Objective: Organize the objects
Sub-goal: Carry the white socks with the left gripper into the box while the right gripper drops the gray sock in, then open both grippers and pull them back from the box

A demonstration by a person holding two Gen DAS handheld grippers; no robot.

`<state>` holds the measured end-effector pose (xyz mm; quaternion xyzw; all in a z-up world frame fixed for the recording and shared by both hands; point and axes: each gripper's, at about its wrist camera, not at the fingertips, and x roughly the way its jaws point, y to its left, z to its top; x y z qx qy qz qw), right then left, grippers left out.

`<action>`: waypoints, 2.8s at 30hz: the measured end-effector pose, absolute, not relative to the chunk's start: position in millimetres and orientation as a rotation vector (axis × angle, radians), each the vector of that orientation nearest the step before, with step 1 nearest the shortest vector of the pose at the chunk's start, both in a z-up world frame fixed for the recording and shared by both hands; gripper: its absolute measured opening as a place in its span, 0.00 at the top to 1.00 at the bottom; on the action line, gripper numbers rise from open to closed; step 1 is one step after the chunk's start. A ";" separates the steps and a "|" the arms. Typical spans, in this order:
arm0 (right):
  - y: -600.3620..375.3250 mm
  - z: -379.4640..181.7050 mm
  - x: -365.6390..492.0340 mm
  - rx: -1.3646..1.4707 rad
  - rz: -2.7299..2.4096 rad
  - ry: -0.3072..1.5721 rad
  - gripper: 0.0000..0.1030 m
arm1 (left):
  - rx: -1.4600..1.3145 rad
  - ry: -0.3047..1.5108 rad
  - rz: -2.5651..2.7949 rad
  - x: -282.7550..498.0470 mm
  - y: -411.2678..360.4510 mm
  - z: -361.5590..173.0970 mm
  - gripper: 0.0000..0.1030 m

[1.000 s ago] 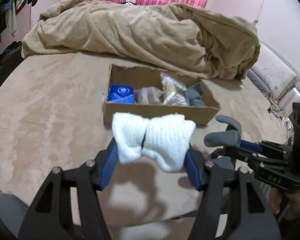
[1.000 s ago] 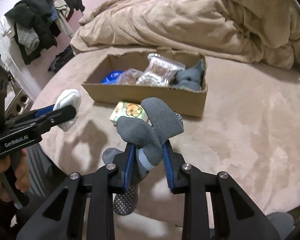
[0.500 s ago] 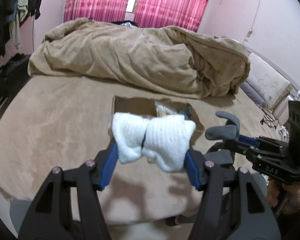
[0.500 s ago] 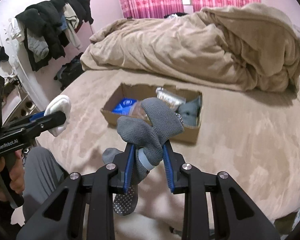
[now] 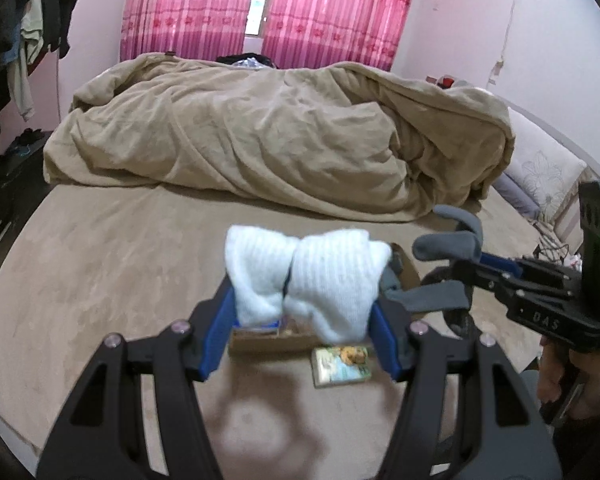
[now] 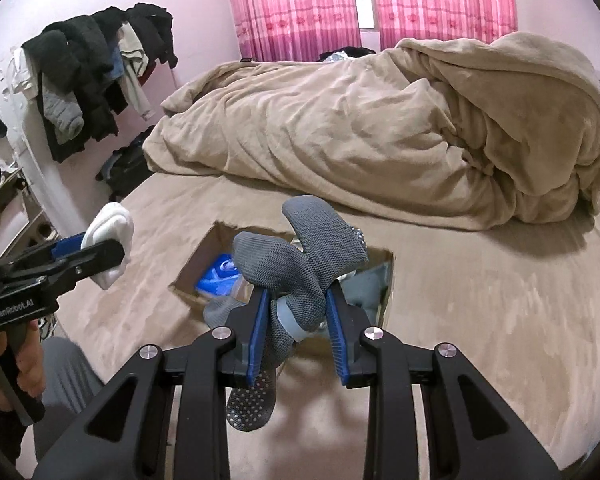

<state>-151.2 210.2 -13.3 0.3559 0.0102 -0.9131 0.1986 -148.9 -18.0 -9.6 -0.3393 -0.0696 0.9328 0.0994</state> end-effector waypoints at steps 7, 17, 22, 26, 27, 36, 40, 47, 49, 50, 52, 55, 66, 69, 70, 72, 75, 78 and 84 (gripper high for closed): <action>207.0 -36.6 -188.8 1.042 -2.569 0.072 0.71 | -1.083 -0.170 2.723 -187.8 -12.6 -38.7 0.40; 207.5 -96.7 -232.9 1.179 -2.569 0.060 0.70 | -1.276 -0.168 2.664 -231.9 -7.1 -105.1 0.38; 203.8 -114.9 -237.5 1.198 -2.557 0.057 0.59 | -1.281 -0.128 2.672 -233.6 -1.4 -114.6 0.30; 205.2 -117.2 -233.6 1.197 -2.570 0.046 0.43 | -1.253 -0.126 2.683 -227.9 0.5 -108.1 0.19; 204.7 -115.4 -231.9 1.190 -2.576 0.046 0.40 | -1.236 -0.128 2.698 -224.9 -0.5 -103.6 0.16; 212.1 -94.5 -194.9 1.184 -2.598 0.046 0.30 | -1.148 -0.189 2.764 -176.0 -10.7 -59.9 0.09; 217.5 -76.8 -169.2 1.181 -2.604 0.036 0.30 | -1.123 -0.190 2.773 -147.1 -12.0 -39.1 0.09; 233.8 -32.4 -119.2 1.120 -2.648 -0.036 0.30 | -1.062 -0.213 2.802 -98.7 -13.0 -7.8 0.09; 238.0 -23.8 -109.3 1.108 -2.655 -0.052 0.30 | -1.050 -0.231 2.809 -89.5 -14.2 -2.0 0.09; 239.8 -18.9 -104.4 1.097 -2.660 -0.059 0.30 | -1.042 -0.239 2.810 -83.7 -14.8 1.3 0.09; 241.4 -11.3 -96.2 1.078 -2.665 -0.068 0.30 | -1.031 -0.242 2.820 -75.2 -14.9 5.7 0.09; 244.0 0.4 -83.2 1.046 -2.669 -0.072 0.30 | -1.022 -0.252 2.825 -63.0 -14.6 11.5 0.09; 247.4 3.7 -57.0 1.021 -2.641 -0.080 0.30 | -1.037 -0.237 2.825 -39.5 2.6 3.5 0.09; 247.9 0.1 -53.9 1.022 -2.628 -0.082 0.30 | -1.082 -0.229 2.802 -44.2 10.7 -7.3 0.08; 248.1 -1.5 -53.3 1.026 -2.624 -0.082 0.30 | -1.092 -0.227 2.799 -45.6 12.8 -10.0 0.08; 249.2 -6.3 -53.4 1.035 -2.623 -0.080 0.30 | -1.105 -0.232 2.791 -48.7 18.4 -17.8 0.08; 250.7 -17.0 -56.6 1.059 -2.608 -0.096 0.30 | -1.131 -0.267 2.775 -52.0 25.0 -30.4 0.08; 249.9 -30.2 -64.1 1.087 -2.595 -0.101 0.30 | -1.151 -0.246 2.770 -57.8 34.2 -43.6 0.08; 255.7 -54.4 -78.0 1.137 -2.565 -0.133 0.30 | -1.191 -0.195 2.781 -78.6 47.3 -76.1 0.08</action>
